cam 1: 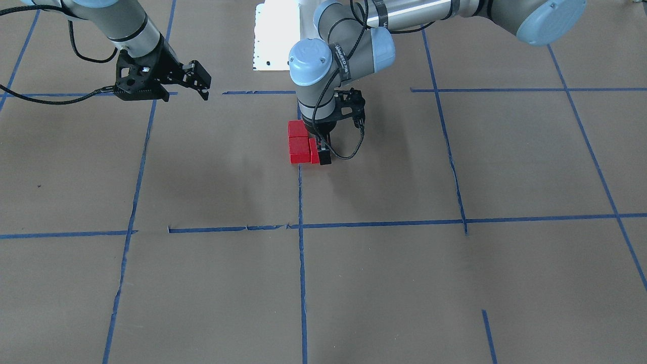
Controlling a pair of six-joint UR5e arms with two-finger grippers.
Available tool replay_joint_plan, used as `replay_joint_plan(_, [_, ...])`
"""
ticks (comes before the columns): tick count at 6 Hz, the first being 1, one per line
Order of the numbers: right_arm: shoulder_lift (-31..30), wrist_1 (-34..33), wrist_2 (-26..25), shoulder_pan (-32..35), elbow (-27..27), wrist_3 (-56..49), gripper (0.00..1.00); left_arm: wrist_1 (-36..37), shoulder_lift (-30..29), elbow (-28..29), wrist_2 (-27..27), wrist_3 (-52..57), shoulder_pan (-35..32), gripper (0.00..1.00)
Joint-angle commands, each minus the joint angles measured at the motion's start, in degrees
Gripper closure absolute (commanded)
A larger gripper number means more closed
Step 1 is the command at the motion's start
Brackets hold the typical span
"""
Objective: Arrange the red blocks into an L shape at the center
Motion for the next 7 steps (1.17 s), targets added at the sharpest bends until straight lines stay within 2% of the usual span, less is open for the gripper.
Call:
replay_joint_plan(1, [-0.7,-0.2,0.4,1.9,0.7,-0.2,0.00,1.7,3.9,-9.5,-2.3,8.5,-0.6,0.00])
replay_joint_plan(2, [-2.5,-0.1,1.7,4.7,0.7,-0.8,0.00,1.8,9.2,-17.6,-2.3,17.6,-0.9,0.00])
replay_joint_plan(3, [-3.8,-0.2,5.4,8.9,0.3,-2.0,0.00,1.8,13.4,-24.1,-2.4,28.1,-2.3,0.00])
replay_joint_plan(4, [-6.2,-0.2,8.0,13.1,0.0,-7.1,0.00,2.7,16.0,-27.3,-3.8,38.2,-4.8,0.00])
replay_joint_plan(5, [-8.7,-0.3,10.5,18.1,-1.2,-13.7,0.00,4.8,18.3,-30.4,-11.4,50.5,-10.6,0.00])
replay_joint_plan(6, [-10.6,-0.8,12.9,22.3,-2.3,-20.2,0.00,7.3,23.8,-35.9,-15.9,64.7,-15.2,0.00])
replay_joint_plan(7, [-13.6,-0.8,13.5,26.3,-3.1,-27.4,0.00,9.5,30.1,-40.6,-16.8,78.3,-18.9,0.00])
